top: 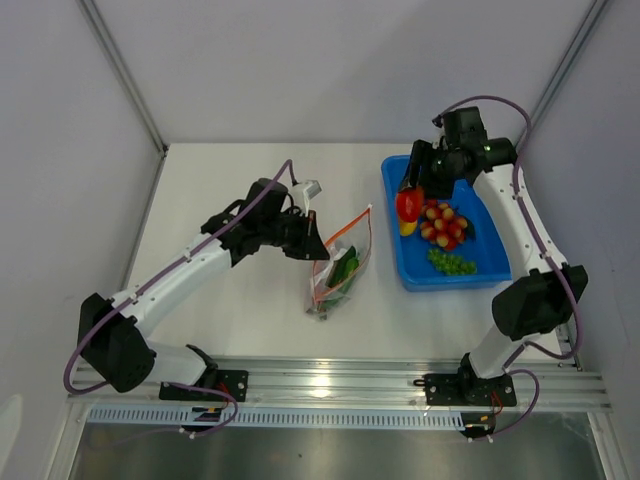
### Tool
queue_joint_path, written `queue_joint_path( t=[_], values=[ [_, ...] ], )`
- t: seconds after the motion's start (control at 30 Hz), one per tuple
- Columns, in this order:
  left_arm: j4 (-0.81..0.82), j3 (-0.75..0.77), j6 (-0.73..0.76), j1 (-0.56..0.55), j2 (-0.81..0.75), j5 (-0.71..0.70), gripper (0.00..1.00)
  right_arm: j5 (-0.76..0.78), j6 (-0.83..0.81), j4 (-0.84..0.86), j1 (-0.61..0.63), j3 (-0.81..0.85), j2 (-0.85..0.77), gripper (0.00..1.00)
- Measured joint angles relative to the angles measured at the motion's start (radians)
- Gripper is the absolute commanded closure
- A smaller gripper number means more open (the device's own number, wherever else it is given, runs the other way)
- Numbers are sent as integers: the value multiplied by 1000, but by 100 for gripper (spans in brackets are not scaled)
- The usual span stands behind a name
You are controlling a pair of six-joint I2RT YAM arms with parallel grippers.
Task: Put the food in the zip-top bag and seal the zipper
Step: Pick up the fake fruit from the bin, then place the fake fruit in the zipper food storage bag.
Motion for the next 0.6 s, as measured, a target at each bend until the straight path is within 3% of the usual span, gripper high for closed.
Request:
queue_joint_path(
  t=[0.33, 0.6],
  values=[
    [-22, 63, -37, 0, 34, 39, 99, -211, 34, 316, 235, -82, -209, 100],
    [-31, 109, -98, 1, 52, 106, 99, -220, 34, 457, 262, -229, -277, 100]
  ],
)
